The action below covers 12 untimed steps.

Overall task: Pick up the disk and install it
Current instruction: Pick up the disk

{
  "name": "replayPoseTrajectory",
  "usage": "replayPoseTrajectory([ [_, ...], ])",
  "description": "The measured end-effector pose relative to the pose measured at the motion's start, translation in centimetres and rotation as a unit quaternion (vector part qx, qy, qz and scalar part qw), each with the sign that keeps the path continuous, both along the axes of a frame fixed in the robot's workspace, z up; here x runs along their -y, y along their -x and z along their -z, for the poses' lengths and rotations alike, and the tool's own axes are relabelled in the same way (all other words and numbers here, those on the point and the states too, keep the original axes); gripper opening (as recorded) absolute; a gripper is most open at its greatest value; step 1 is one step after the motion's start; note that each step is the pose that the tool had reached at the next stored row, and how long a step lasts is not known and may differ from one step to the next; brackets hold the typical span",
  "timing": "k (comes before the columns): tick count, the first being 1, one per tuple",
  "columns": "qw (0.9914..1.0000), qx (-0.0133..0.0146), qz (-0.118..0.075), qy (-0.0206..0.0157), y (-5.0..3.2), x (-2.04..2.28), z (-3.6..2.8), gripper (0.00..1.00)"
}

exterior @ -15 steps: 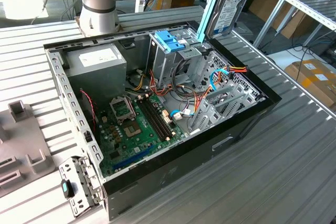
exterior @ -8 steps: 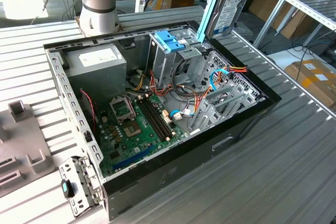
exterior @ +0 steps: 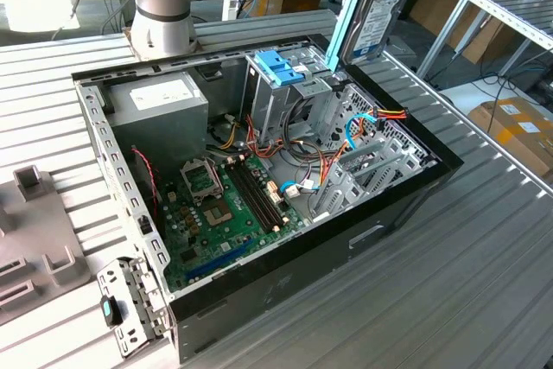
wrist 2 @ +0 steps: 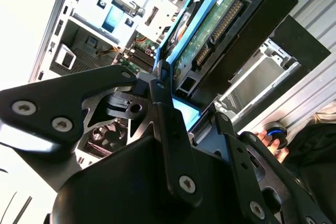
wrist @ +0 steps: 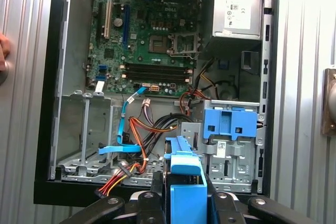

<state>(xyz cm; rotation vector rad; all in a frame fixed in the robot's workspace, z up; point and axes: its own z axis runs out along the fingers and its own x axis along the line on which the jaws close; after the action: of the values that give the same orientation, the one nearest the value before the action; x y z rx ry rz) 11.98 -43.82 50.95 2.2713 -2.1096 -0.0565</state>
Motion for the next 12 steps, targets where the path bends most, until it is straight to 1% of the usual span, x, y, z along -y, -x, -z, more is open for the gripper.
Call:
replayPoseTrajectory([
  [12,1.0,0.0,0.0,0.0,-0.03,0.33,0.0,0.37],
])
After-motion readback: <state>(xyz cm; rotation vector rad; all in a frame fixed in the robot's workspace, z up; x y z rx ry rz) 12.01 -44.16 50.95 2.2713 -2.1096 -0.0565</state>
